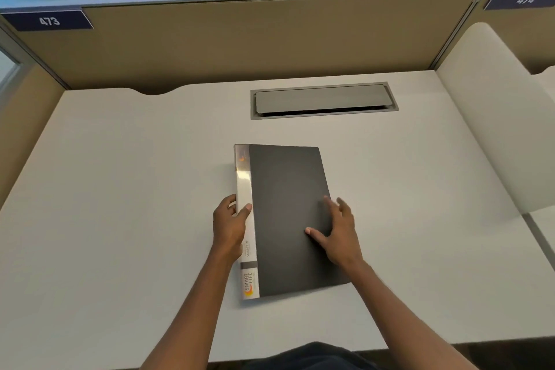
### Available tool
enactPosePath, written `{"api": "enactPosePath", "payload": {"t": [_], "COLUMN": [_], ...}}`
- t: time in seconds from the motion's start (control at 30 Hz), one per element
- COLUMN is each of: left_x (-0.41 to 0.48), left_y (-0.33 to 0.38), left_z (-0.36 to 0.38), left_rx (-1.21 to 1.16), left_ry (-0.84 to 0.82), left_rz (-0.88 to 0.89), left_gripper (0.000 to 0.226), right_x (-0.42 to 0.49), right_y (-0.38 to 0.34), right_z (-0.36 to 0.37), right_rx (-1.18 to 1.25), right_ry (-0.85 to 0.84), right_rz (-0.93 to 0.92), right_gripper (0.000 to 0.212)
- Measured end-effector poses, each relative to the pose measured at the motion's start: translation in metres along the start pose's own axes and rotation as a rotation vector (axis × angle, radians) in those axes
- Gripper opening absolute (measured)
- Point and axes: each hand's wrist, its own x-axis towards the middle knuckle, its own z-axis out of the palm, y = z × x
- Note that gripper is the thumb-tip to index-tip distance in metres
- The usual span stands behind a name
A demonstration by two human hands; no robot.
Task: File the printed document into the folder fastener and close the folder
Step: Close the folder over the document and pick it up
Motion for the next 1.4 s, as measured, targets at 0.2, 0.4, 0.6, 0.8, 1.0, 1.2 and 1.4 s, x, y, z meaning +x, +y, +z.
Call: {"api": "enactPosePath", "payload": {"t": [0.2,0.4,0.6,0.8,1.0,1.2,1.4], "left_x": [0.011,0.036,0.094,0.177,0.258,0.315,0.338], "left_y": [-0.006,0.007,0.039,0.075,0.113,0.134,0.139], "left_z": [-0.024,-0.064,-0.113,-0.137,-0.137,-0.125,-0.122], "left_rx": [-0.069,0.066,0.262,0.327,0.377,0.457,0.52], "left_ry": [-0.055,0.011,0.11,0.142,0.127,0.102,0.112], "left_rz": [-0.022,0.058,0.124,0.125,0.116,0.096,0.102], "left_gripper": [0.038,0.049,0.048,0.038,0.046,0.047,0.048], "right_x": [0.024,0.038,0.07,0.125,0.194,0.247,0.268], "right_y": [-0.019,-0.07,-0.141,-0.207,-0.252,-0.266,-0.268], "right_z": [-0.008,0.027,0.077,0.109,0.124,0.137,0.152], "right_rx": [0.198,0.164,0.17,0.189,0.171,0.157,0.059], "right_ry": [-0.052,-0.01,-0.01,-0.021,-0.014,-0.002,0.012], "right_rz": [0.116,0.083,0.051,0.05,0.083,0.135,0.13], "right_gripper": [0.096,0.085,0.08,0.073,0.065,0.061,0.06]}}
